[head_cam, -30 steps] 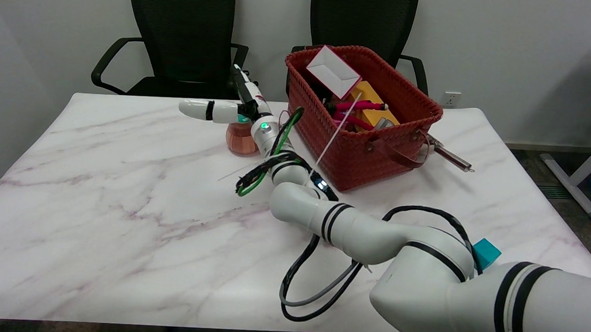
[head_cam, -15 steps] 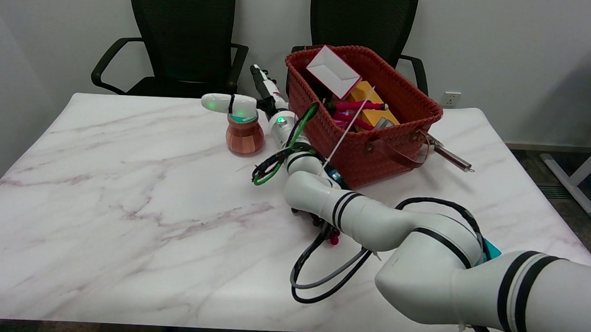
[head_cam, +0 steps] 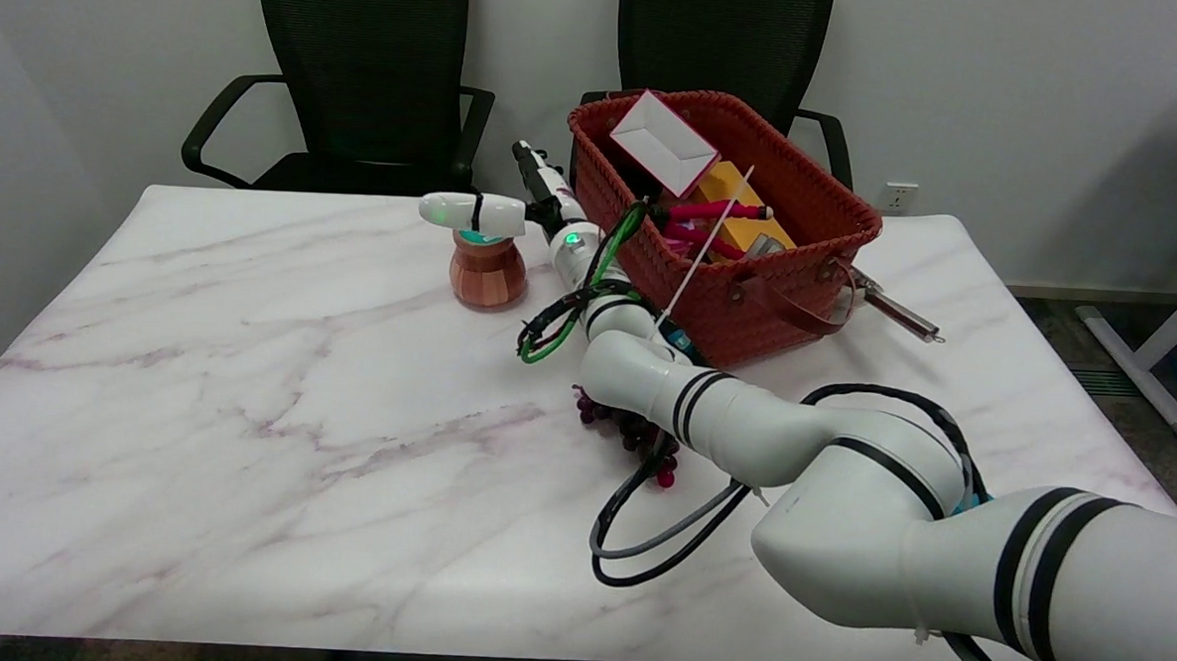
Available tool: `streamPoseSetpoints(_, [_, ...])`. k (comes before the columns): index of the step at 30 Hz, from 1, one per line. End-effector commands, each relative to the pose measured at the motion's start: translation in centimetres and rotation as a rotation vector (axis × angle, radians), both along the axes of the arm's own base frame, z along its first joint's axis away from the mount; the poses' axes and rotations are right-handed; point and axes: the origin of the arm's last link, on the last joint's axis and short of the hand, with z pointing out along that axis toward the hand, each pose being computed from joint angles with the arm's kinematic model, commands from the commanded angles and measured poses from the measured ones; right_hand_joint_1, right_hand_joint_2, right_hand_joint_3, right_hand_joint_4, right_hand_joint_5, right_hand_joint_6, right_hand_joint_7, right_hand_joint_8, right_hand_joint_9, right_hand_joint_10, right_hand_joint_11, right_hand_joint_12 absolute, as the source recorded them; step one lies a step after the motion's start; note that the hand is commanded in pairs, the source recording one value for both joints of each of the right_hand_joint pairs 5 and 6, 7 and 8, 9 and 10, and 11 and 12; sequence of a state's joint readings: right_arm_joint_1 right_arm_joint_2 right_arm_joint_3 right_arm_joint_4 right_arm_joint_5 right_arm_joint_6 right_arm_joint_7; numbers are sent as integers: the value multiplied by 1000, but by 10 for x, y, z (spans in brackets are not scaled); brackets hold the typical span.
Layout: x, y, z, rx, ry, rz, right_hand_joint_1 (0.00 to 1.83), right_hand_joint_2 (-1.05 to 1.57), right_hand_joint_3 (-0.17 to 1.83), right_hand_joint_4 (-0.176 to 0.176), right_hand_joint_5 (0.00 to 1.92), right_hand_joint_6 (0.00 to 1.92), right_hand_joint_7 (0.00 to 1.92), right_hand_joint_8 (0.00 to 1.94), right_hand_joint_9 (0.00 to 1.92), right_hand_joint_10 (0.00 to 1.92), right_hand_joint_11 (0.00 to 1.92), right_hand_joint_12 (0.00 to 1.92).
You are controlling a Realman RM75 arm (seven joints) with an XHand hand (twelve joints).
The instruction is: Pick up the wooden mortar.
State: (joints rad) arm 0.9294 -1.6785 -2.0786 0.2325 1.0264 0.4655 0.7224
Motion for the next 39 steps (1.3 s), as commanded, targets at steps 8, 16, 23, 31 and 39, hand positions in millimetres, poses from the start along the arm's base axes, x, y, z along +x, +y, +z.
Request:
streamPoseSetpoints(8, [-23,5,-1,29,1,-101,906,56,-175,0,0,0,0,0,0,0,0,0])
streamPoseSetpoints(16, [-29,9,-3,32,-7,-114,904,61,-175,0,0,0,0,0,0,0,0,0])
streamPoseSetpoints(23, [-33,11,-2,27,-18,-123,903,56,-175,0,0,0,0,0,0,0,0,0])
streamPoseSetpoints(31, [-38,14,-4,24,-45,-132,904,46,-175,0,0,0,51,51,34,34,0,0])
streamPoseSetpoints(39, [-41,16,-6,27,-52,-136,907,40,-175,0,0,0,220,220,119,119,0,0])
